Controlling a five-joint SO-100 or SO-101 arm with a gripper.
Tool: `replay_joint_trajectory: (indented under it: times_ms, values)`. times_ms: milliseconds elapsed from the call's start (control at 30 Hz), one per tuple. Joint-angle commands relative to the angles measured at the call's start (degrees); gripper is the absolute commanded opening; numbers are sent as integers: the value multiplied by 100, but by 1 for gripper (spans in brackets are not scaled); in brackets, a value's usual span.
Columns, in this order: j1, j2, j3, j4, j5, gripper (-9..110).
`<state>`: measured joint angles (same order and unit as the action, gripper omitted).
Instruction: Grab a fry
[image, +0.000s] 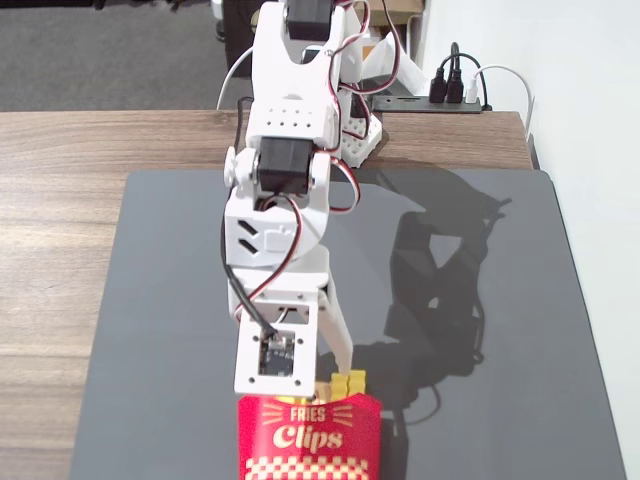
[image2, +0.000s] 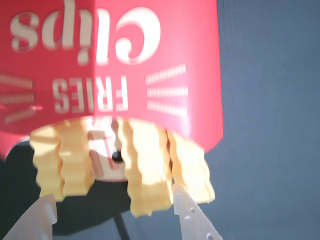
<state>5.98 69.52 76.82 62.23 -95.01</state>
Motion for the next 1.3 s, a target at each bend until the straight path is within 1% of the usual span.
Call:
replay_joint_trajectory:
  times_ms: [0, 267, 400, 533, 633, 733, 1067, 1267]
  values:
    - [-26, -53, -369, -88, -35, 30]
    - [-44, -176, -439, -105, 53, 29]
    - [-44, -176, -457, -105, 132, 20]
    - [-35, -176, -457, -132, 229, 8]
    - [-35, -193, -457, -132, 237, 7]
    - [-35, -193, -457, -132, 264, 1]
    - [-88, -62, -448, 26, 352, 1]
    - [-123, 299, -149, 202, 422, 1]
